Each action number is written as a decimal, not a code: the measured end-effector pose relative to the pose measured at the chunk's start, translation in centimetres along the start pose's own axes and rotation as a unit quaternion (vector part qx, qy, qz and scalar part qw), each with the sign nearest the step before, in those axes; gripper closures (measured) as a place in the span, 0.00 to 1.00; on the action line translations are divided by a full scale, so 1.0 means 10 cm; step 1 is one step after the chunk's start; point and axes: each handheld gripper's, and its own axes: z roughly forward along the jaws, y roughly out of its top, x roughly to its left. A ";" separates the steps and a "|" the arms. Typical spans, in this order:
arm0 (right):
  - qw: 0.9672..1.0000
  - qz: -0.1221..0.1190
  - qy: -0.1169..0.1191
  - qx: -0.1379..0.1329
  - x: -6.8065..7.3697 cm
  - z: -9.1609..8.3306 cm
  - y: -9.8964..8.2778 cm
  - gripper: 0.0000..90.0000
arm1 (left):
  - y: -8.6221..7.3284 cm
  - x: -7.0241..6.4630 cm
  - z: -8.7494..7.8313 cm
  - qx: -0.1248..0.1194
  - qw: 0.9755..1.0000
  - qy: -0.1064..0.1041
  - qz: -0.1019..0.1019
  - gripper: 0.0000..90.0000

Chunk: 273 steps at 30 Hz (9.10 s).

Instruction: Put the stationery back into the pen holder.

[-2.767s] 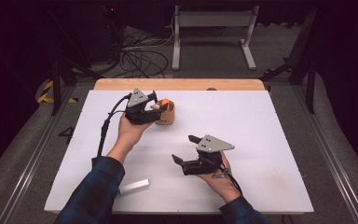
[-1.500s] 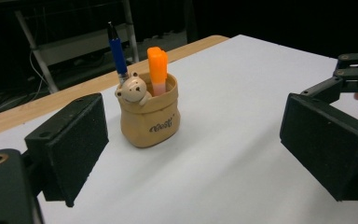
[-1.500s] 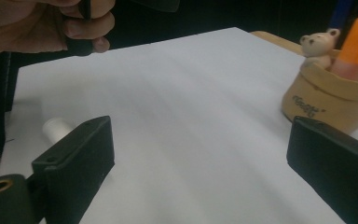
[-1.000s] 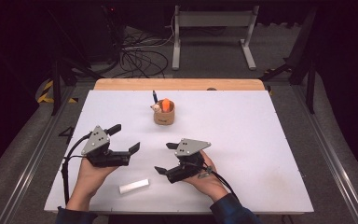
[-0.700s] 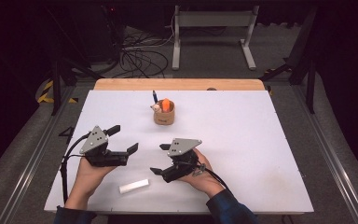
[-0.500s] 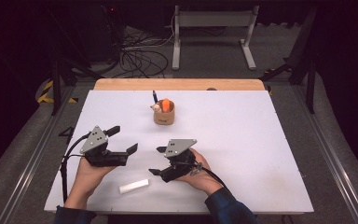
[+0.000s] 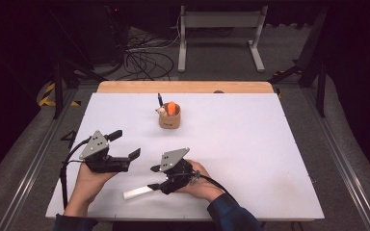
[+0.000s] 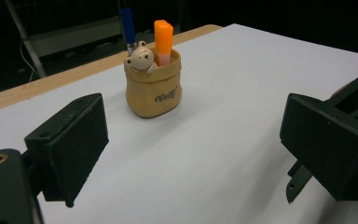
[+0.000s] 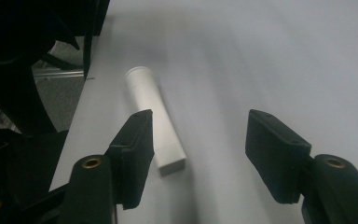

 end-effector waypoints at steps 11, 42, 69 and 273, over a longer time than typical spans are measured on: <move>0.999 -0.015 0.026 0.016 0.03 0.14 0.04 0.52 | 0.00 0.00 -0.02 -0.004 1.000 -0.001 -0.007 0.10; 0.996 -0.038 0.052 0.068 0.11 0.44 0.04 0.57 | -0.01 0.00 -0.01 -0.001 1.000 -0.008 -0.007 0.10; 0.995 -0.041 0.048 0.074 0.16 0.46 0.04 0.68 | -0.01 -0.01 0.00 0.001 1.000 -0.012 -0.006 0.11; 0.937 0.139 -0.296 -0.126 0.03 -1.15 -0.61 0.24 | 0.63 -0.36 0.99 -0.038 0.997 -0.052 0.030 0.74</move>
